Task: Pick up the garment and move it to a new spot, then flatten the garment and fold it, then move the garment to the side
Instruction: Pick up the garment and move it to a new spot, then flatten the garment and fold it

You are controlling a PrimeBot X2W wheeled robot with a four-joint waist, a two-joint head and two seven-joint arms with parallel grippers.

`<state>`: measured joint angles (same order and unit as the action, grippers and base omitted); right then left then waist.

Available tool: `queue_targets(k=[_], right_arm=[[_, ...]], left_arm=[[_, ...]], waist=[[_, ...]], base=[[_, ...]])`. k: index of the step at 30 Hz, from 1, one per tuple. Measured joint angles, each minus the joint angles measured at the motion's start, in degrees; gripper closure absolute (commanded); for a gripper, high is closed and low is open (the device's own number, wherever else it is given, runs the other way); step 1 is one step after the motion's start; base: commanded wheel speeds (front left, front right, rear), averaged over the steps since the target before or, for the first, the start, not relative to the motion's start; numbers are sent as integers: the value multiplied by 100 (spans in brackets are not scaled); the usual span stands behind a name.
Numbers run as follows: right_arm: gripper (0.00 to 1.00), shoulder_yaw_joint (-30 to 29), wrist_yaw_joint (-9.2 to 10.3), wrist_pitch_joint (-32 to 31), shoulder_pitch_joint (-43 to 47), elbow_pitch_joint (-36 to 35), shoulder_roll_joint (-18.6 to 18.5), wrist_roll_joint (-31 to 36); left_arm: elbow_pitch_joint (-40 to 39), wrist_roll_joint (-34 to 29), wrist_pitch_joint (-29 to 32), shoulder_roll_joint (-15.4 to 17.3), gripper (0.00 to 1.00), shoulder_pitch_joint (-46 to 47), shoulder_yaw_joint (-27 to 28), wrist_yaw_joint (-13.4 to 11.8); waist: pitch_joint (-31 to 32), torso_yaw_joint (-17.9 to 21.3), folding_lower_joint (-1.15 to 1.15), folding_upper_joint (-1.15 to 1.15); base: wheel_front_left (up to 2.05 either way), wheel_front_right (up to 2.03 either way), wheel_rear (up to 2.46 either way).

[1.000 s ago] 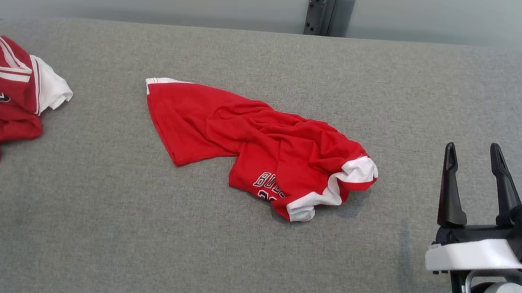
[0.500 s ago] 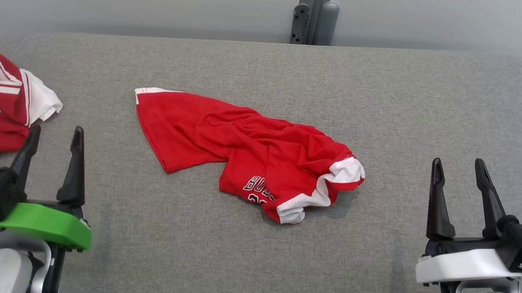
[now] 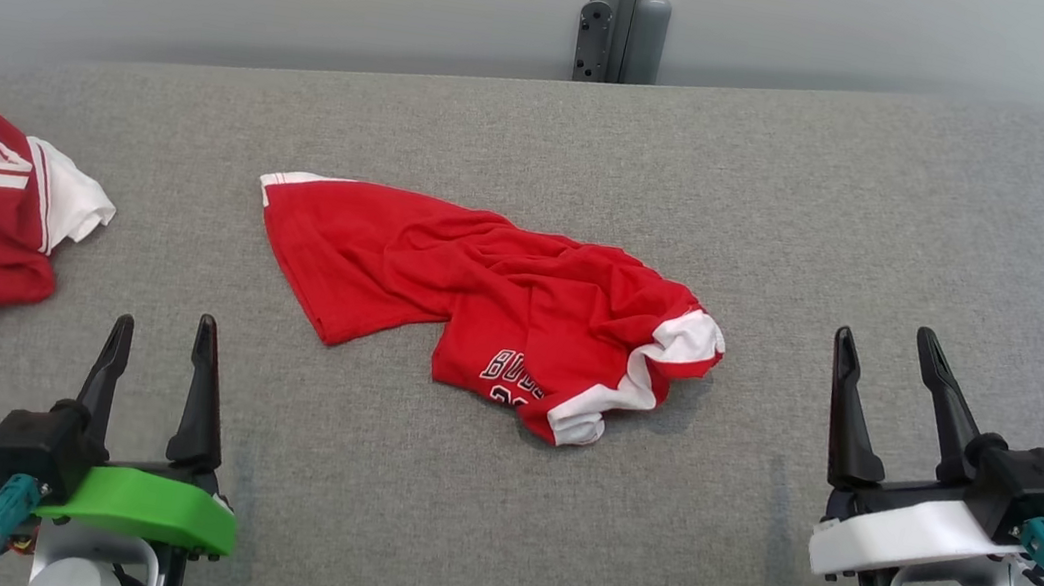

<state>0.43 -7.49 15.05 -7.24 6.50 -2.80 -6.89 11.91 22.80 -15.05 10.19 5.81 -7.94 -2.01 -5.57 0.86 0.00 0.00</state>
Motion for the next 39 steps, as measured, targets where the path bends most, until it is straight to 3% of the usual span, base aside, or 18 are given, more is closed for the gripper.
queue_targets(k=[10,29,39], right_arm=[[0,156,0,0,44,93,-1,-35],[0,188,0,0,146,181,-1,-32],[0,539,0,0,160,425,3,4]], left_arm=[[-76,-422,-8,-383,0,-303,391,293],[166,-632,-8,-580,0,-355,578,556],[313,-749,-8,-638,0,-376,416,661]], waist=[[101,12,0,0],[198,-30,0,0],[114,-196,0,0]], base=[[0,0,0],[0,0,0],[0,0,0]])
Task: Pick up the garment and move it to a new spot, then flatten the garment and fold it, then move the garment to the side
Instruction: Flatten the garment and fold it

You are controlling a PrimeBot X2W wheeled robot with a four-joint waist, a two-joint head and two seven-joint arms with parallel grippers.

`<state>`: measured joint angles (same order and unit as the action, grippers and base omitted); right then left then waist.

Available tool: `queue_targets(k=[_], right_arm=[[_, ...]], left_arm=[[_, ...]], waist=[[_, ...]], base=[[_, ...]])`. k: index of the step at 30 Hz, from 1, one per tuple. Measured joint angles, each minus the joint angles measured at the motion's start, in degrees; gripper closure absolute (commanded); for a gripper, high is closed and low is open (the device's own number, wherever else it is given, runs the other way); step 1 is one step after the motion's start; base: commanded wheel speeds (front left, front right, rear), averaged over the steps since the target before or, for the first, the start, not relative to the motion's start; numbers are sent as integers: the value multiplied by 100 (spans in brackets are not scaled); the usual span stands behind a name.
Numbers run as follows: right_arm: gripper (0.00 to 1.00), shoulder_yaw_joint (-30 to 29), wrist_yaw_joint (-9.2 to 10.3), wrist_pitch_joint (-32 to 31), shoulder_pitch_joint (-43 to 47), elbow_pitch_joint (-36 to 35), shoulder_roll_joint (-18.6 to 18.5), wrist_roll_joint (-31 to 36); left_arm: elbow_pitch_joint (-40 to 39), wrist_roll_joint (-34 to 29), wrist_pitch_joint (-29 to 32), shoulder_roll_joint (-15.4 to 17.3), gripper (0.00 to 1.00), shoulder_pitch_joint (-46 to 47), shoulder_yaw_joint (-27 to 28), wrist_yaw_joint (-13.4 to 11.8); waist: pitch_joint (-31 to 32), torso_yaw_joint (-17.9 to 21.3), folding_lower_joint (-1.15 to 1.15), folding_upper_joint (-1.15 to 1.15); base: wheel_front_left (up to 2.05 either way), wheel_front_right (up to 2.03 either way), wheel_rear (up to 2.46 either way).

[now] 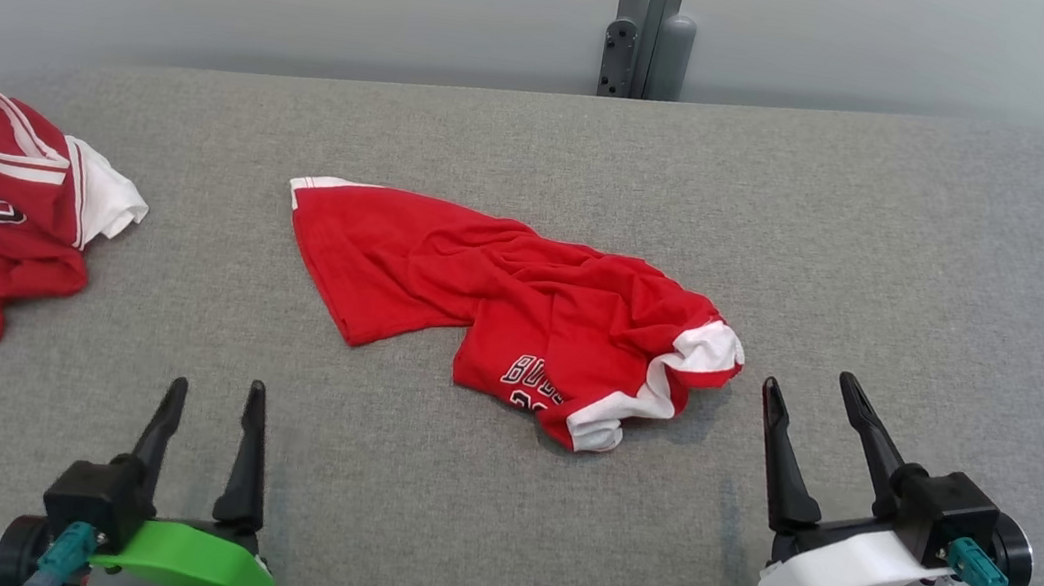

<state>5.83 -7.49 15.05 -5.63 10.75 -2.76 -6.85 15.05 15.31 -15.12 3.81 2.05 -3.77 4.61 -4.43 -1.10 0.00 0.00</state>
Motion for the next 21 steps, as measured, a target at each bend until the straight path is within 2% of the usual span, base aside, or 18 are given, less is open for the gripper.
queue_targets(k=[4,13,16,21], right_arm=[[0,19,0,0,-81,-9,-2,7],[0,-83,0,0,-416,-181,-2,62],[0,-94,0,0,-491,-249,-3,47],[0,-162,0,0,-552,-279,-4,1]], left_arm=[[154,-113,0,-42,0,54,-423,97],[925,-178,38,-98,0,802,-2095,246],[1234,-46,37,-101,0,1107,-2423,249],[1715,225,35,-103,0,1495,-2630,177]], waist=[[-111,-33,0,0],[-425,222,0,0],[-533,410,0,0],[-722,753,0,0]], base=[[0,0,0],[0,0,0],[0,0,0],[0,0,0]])
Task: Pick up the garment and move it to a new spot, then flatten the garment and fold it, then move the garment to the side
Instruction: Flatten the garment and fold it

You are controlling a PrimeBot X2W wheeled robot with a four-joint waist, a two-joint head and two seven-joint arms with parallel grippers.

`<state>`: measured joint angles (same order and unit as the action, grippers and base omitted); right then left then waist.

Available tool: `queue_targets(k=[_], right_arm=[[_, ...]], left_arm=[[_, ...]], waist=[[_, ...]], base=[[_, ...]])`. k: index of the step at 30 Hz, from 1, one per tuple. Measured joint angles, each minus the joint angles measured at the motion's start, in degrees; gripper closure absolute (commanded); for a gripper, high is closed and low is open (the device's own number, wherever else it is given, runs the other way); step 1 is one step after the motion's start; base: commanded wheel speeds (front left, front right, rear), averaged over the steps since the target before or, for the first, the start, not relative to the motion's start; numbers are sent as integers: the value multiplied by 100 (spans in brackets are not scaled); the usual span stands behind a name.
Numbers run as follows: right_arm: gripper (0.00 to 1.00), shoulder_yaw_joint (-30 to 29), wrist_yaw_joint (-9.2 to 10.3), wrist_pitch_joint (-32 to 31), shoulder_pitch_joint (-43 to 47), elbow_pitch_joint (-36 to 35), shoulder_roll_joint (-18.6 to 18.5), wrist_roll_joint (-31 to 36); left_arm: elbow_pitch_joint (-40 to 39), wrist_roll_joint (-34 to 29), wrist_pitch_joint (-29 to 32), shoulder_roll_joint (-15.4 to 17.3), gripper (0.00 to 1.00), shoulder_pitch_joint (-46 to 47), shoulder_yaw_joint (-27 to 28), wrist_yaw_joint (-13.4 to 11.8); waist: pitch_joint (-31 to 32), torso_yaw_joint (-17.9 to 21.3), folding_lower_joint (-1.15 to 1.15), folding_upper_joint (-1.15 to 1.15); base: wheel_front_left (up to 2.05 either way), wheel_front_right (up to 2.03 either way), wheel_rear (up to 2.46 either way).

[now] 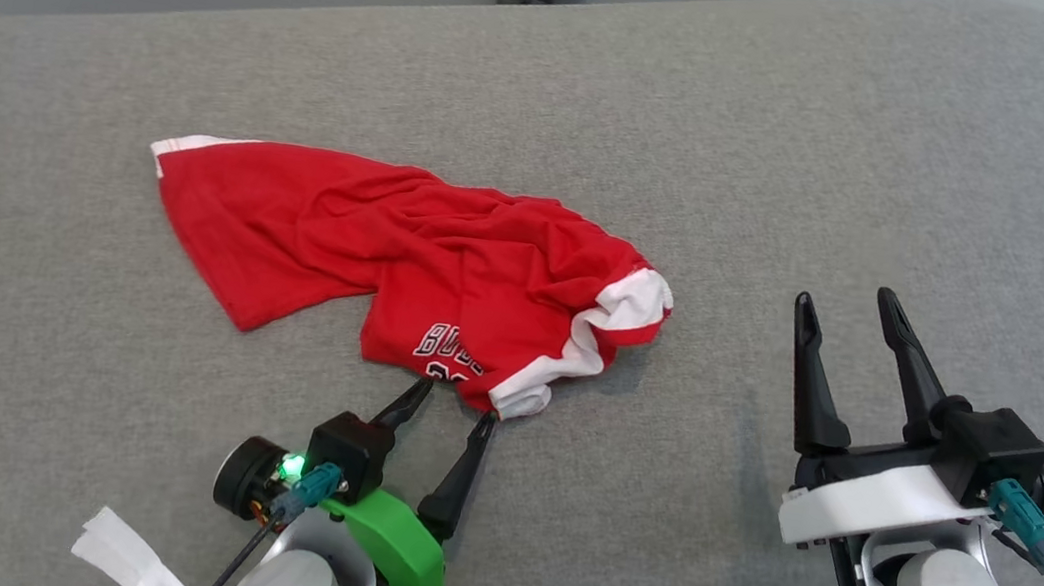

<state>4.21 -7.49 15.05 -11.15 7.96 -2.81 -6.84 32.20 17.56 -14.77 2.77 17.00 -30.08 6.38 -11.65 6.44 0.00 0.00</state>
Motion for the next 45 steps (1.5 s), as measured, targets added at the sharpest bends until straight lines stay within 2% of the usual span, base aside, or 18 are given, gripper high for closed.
queue_targets(k=[5,6,7,8,9,13,17,23,27,30,33,37,42,43,44,45], right_arm=[[0,-120,0,0,-14,-23,-3,-51],[0,-138,0,0,-14,-25,-4,-53],[0,-155,0,0,-14,-27,-4,-58],[0,-168,0,0,-14,-29,-4,-58],[0,-191,0,0,-14,-29,-2,-58],[0,-247,0,0,-14,-34,-4,-67],[0,-290,0,0,-6,-42,-1,-71],[0,-307,0,0,40,-20,0,-76],[0,-285,0,0,63,10,0,-109],[0,-234,0,0,70,42,1,-120],[0,-160,0,0,70,78,0,-152],[0,119,0,0,80,221,-1,-163],[0,486,0,0,96,475,-4,-153],[0,586,0,0,96,531,-3,-145],[0,682,0,0,96,598,-3,-137],[0,776,0,0,96,666,0,-137]], left_arm=[[296,131,-20,-1,0,236,-114,-59],[331,152,-20,-1,18,263,-135,-59],[353,157,-20,-1,55,279,-152,-63],[372,170,-25,-1,96,294,-171,-80],[372,185,-27,-1,100,308,-182,-81],[179,145,-26,20,100,324,-118,-98],[-394,-18,-35,269,100,154,47,-182],[-1463,-212,-5,944,100,-335,280,-363],[-2220,-289,360,1505,100,-625,471,-546],[-2599,-242,633,1786,100,-808,668,-653],[-2688,-233,816,2037,100,-911,835,-749],[-2424,-315,1020,2295,100,-960,920,-871],[-1983,-330,1018,2301,100,-968,910,-951],[-1891,-358,1000,2297,96,-968,903,-982],[-1813,-360,961,2285,78,-967,901,-1003],[-1725,-361,923,2265,52,-967,899,-1032]], waist=[[-200,347,0,0],[-237,401,0,0],[-272,447,0,0],[-314,489,0,0],[-347,517,0,0],[-406,519,0,0],[-381,385,0,0],[-230,62,0,0],[-119,-131,0,0],[-58,-234,0,0],[-33,-266,0,0],[-50,-211,0,0],[-56,-155,0,0],[-55,-157,0,0],[-53,-163,0,0],[-50,-174,0,0]], base=[[0,0,0],[0,0,0],[0,0,0],[0,0,0],[0,0,0],[0,0,0],[0,0,0],[0,0,0],[0,0,0],[0,0,0],[0,0,0],[0,0,0],[0,0,0],[0,0,0],[0,0,0],[0,0,0]])
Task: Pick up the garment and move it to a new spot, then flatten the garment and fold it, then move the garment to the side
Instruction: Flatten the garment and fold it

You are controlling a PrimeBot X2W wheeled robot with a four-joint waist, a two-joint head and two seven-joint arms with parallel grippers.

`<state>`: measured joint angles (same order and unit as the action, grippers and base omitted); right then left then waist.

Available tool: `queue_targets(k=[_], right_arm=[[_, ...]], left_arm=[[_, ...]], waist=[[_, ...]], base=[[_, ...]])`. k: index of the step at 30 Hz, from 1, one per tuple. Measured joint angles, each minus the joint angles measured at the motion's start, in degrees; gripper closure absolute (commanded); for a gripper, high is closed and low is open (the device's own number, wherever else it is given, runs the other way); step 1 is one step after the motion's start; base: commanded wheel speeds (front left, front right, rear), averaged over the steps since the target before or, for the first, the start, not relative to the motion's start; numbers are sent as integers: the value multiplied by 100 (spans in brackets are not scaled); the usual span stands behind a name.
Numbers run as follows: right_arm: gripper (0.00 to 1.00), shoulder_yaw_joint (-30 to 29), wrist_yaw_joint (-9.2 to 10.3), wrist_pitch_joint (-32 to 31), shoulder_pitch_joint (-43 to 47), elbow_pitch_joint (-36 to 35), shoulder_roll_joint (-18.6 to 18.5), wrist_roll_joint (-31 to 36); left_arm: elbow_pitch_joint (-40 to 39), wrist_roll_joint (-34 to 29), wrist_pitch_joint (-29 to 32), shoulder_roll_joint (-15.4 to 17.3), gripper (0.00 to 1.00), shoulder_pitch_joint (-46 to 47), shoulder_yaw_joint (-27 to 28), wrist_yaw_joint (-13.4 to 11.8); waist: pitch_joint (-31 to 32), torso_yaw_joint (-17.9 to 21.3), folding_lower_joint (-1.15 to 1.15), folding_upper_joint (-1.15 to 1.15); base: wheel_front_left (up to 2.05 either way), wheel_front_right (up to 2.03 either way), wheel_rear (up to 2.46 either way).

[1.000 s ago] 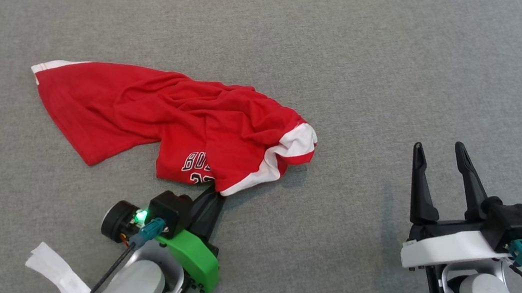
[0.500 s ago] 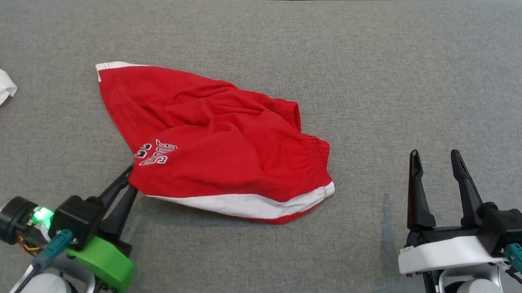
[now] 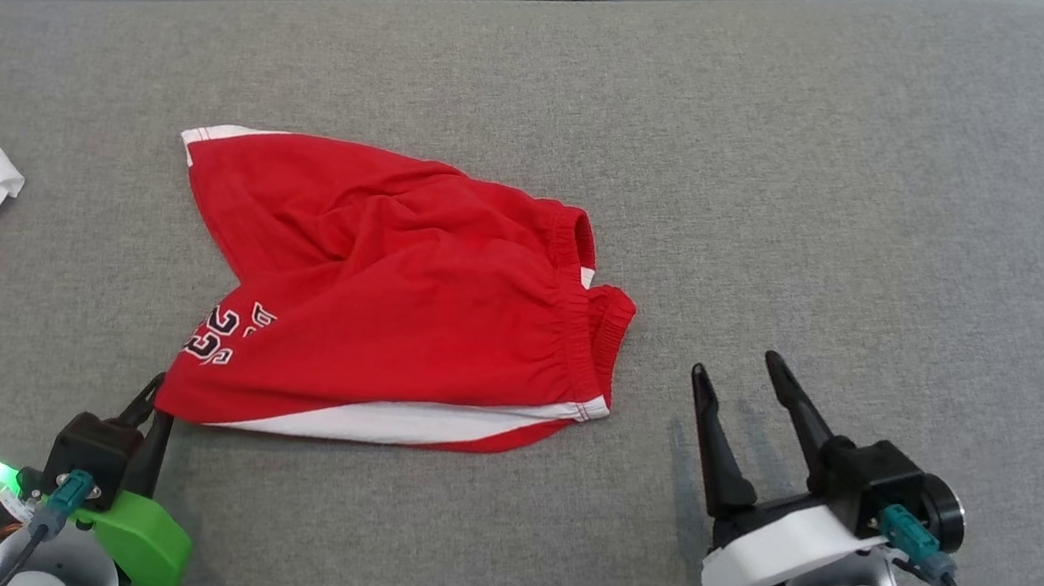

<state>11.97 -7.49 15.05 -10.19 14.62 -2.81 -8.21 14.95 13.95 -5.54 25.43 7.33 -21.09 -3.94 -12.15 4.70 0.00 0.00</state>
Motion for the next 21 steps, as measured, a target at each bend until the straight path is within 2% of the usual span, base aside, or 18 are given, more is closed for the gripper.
queue_targets(k=[1,5,10,15,21], right_arm=[[0,98,0,0,-5,62,2,0],[0,438,0,0,-85,347,0,0],[0,824,0,0,-271,715,0,52],[0,1117,0,0,-501,1316,3,86],[0,1150,0,0,-832,1836,3,52]], left_arm=[[70,-8,-63,-21,1,1,0,-29],[337,52,-369,-133,0,6,100,-164],[423,248,-688,-315,0,1,232,-212],[233,433,-876,-493,0,-141,442,-294],[-245,675,-947,-907,0,-353,760,-361]], waist=[[3,-14,0,0],[18,-109,0,0],[40,-306,0,0],[67,-559,0,0],[75,-823,0,0]], base=[[0,0,0],[0,0,0],[0,0,0],[0,0,0],[0,0,0]])
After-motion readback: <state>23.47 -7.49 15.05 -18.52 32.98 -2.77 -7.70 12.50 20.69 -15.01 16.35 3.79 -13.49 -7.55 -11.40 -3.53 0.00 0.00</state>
